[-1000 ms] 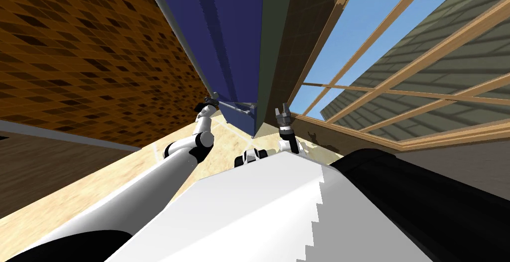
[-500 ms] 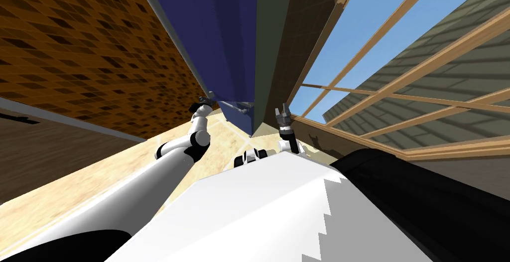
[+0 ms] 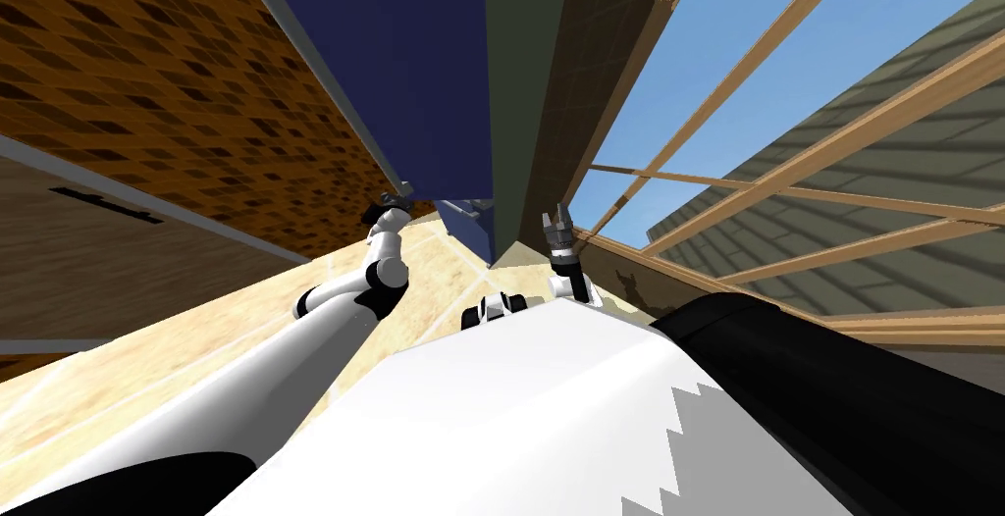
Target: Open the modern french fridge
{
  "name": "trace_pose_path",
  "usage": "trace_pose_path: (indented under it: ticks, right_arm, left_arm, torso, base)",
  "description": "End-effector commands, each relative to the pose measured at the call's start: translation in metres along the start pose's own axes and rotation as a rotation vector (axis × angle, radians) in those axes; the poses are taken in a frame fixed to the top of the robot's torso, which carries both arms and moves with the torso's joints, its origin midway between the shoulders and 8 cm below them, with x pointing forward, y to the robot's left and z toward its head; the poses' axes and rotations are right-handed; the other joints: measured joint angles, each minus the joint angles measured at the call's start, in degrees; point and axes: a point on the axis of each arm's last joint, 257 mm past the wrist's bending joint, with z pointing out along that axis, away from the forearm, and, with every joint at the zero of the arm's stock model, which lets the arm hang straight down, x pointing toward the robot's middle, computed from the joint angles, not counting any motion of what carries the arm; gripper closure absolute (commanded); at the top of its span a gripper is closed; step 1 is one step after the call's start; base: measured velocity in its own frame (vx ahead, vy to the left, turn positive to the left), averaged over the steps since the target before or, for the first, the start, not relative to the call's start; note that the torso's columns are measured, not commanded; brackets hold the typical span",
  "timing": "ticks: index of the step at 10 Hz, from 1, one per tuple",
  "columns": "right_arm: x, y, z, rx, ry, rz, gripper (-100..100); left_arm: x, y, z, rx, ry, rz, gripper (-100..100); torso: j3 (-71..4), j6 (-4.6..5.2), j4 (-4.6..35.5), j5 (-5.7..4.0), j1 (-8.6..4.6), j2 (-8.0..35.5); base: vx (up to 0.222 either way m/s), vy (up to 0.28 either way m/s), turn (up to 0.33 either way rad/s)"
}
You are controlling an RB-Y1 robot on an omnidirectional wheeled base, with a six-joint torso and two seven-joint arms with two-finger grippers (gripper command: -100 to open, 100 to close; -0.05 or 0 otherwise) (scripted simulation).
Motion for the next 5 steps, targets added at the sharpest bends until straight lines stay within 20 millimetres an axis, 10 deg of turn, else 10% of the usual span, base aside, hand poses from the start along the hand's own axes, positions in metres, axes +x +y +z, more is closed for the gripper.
trace_pose_path:
  ticks: [1, 5]
  right_arm:
    - [0.000, 0.000, 0.000, 0.000, 0.000, 0.000, 0]
    - [0.000, 0.000, 0.000, 0.000, 0.000, 0.000, 0]
  left_arm:
    - [-0.014, -0.026, 0.001, 0.037, -0.020, 0.002, 100]
    - [-0.035, -0.064, 0.000, 0.094, -0.050, 0.005, 100]
  torso:
    - [0.0, -0.45, -0.1, 0.03, -0.27, 0.0]
    - [-0.1, 0.10, -0.1, 0.02, 0.00, -0.1]
  base:
    - [-0.059, -0.298, 0.176]
    - [-0.028, -0.244, 0.132]
